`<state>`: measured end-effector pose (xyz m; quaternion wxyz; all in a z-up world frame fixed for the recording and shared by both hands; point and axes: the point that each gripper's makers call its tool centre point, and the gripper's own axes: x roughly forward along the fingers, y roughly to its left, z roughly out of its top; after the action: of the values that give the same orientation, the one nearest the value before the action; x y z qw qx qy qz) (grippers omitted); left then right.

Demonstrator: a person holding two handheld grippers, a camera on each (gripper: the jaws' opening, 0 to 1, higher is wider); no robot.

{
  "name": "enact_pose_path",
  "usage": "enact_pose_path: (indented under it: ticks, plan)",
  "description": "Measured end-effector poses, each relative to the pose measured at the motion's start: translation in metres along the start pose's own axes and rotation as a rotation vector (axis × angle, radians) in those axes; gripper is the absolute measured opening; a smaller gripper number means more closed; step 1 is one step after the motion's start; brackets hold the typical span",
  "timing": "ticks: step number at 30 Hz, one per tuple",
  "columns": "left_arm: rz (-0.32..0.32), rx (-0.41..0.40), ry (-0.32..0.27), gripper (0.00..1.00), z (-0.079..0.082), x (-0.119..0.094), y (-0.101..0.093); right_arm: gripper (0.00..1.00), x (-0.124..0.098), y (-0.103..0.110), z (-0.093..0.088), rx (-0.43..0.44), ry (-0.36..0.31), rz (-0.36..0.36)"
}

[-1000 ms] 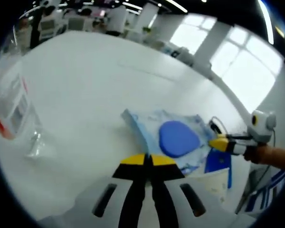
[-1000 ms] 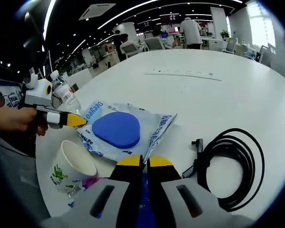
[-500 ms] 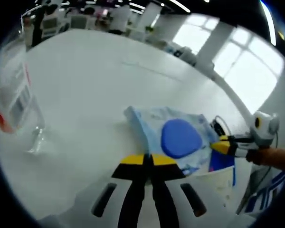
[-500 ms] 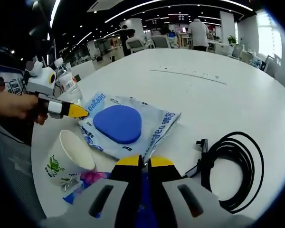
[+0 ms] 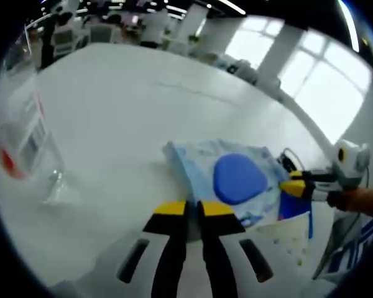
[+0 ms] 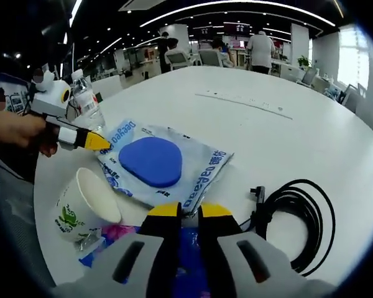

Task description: Arrange the tabletop items into an orderly group along one side of the table until the central work area is clear of visible clutter.

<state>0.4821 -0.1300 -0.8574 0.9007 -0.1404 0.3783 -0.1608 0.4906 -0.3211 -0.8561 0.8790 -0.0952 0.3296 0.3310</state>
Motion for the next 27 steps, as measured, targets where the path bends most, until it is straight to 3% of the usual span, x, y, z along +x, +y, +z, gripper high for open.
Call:
enact_pose_path:
  ticks: [9, 14, 20, 23, 27]
  plan:
    - [-0.005, 0.063, -0.028, 0.10, 0.006, -0.017, -0.004, 0.23, -0.019, -0.008, 0.016, 0.064, -0.078, -0.054]
    - [-0.025, 0.047, -0.052, 0.18, 0.005, -0.031, -0.008, 0.31, -0.034, 0.000, 0.025, 0.086, -0.134, -0.071]
    - [-0.068, 0.098, -0.047, 0.23, -0.006, -0.041, -0.028, 0.42, -0.048, 0.008, 0.024, 0.100, -0.160, -0.084]
    - [-0.100, 0.078, -0.030, 0.32, -0.011, -0.043, -0.039, 0.48, -0.057, 0.012, 0.023, 0.128, -0.171, -0.096]
    - [-0.123, 0.086, -0.028, 0.34, -0.014, -0.049, -0.052, 0.53, -0.067, 0.018, 0.019, 0.154, -0.189, -0.104]
